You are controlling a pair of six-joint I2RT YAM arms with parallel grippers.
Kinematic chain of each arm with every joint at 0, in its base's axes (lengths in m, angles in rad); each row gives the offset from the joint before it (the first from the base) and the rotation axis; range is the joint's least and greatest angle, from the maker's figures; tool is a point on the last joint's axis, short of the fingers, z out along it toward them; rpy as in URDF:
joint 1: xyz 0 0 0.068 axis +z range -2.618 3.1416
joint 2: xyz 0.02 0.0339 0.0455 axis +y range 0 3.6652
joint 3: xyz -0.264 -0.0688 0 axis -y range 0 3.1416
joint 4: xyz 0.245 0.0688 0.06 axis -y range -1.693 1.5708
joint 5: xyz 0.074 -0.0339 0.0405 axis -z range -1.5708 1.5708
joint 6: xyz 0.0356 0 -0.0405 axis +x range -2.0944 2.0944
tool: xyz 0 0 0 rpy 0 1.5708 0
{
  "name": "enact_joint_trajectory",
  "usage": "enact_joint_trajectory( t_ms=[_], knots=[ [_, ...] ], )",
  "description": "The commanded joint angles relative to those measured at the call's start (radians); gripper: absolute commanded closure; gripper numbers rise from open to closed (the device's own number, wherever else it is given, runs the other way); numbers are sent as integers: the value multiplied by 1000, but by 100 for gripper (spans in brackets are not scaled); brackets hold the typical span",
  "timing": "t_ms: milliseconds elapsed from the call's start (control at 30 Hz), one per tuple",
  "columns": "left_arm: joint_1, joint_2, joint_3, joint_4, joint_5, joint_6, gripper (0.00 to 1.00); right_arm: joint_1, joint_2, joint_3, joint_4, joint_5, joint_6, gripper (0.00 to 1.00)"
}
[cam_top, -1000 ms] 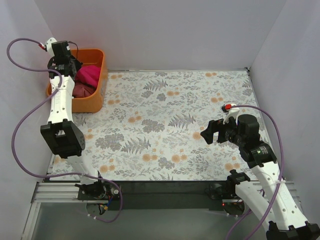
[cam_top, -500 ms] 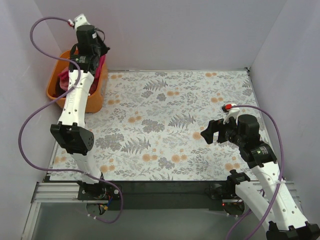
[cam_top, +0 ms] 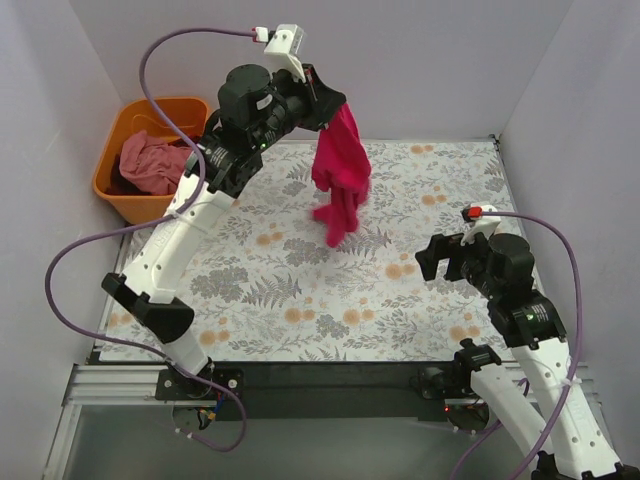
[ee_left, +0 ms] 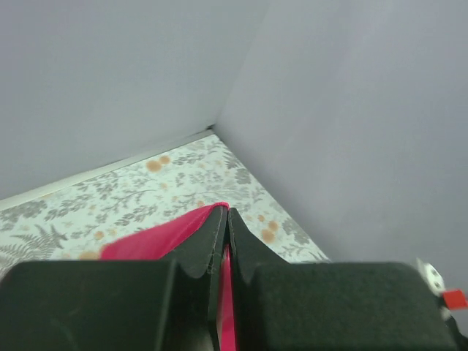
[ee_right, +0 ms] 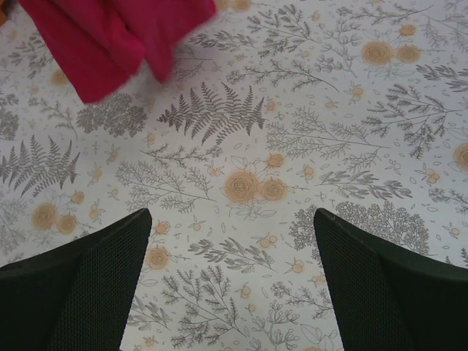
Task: Fold and stack the t-shirts
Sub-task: Move the tshirt to the center of the board
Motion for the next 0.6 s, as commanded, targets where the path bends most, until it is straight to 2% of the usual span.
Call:
enact_joint_trajectory(
  t_ms=[0, 100, 133, 200, 233, 267, 333, 367, 433, 533, 567],
  knots=[
    [-15, -105, 8, 73, 123, 27, 100, 3, -14, 56, -13, 73, -6, 2],
    [-14, -154, -116, 90, 39, 58, 100, 4, 9, 79, -32, 97, -11, 2],
    [-14, -187, -226, 91, 7, 70, 100, 4, 15, 82, -40, 85, -15, 2],
    [-14, -229, -344, 117, -122, 88, 99, 3, 31, 86, -45, 30, -20, 2],
    [-14, -273, -488, 146, -176, 91, 92, 4, 34, 83, -43, 21, -15, 2],
    [-14, -293, -556, 166, -266, 102, 86, 4, 37, 82, -45, 10, -14, 2],
    [-14, -344, -768, 220, -381, 105, 66, 3, 49, 75, -45, -30, -20, 2],
    [-12, -350, -829, 222, -458, 102, 57, 3, 64, 73, -45, -47, -15, 2],
    [-11, -361, -904, 184, -501, 40, 40, 4, 86, 60, -48, -84, -26, 2],
    [-12, -395, -996, 75, -506, -72, 32, 3, 132, 38, -49, -102, 5, 2],
    [-11, -419, -1029, 43, -506, -177, 31, 4, 159, 20, -51, -111, 14, 2]
  ],
)
